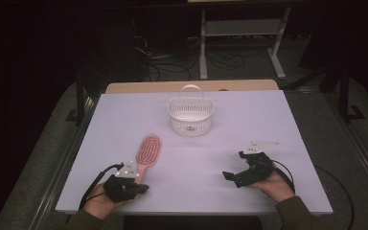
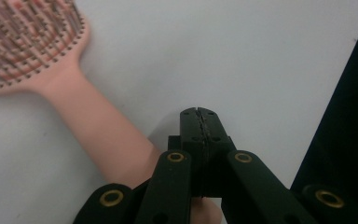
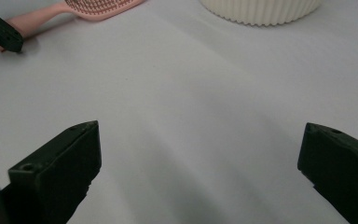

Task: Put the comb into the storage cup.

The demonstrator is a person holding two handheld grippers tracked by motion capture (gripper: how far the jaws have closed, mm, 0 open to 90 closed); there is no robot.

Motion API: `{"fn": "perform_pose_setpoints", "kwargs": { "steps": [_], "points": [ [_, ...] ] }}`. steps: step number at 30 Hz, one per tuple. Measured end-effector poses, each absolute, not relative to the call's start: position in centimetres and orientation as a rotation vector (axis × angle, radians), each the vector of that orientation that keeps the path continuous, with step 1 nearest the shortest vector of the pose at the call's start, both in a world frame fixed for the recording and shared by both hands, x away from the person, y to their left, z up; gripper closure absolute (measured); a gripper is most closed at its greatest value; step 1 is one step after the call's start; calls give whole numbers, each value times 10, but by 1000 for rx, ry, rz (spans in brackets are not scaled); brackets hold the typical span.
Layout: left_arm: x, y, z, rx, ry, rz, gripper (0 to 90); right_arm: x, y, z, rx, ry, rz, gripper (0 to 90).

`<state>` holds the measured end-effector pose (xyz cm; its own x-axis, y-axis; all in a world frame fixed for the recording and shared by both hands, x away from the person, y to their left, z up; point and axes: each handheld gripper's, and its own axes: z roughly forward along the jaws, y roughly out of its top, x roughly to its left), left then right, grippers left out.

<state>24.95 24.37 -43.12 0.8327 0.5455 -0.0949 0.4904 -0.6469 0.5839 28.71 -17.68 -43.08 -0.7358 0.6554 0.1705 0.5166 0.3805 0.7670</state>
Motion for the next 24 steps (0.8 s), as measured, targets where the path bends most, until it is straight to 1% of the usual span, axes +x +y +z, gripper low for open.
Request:
{"fn": "perform_pose_setpoints", "kwargs": {
  "steps": [6,17,24],
  "points": [
    [250,258,-431,2396,803,146,900,287,-177,-431,1055,2473,1282,0],
    [255,287,-429,2346,899,194,900,287,-177,-431,1056,2472,1282,0],
    [258,302,-430,2323,957,247,900,287,-176,-431,1056,2476,1278,0]
  ]
}}
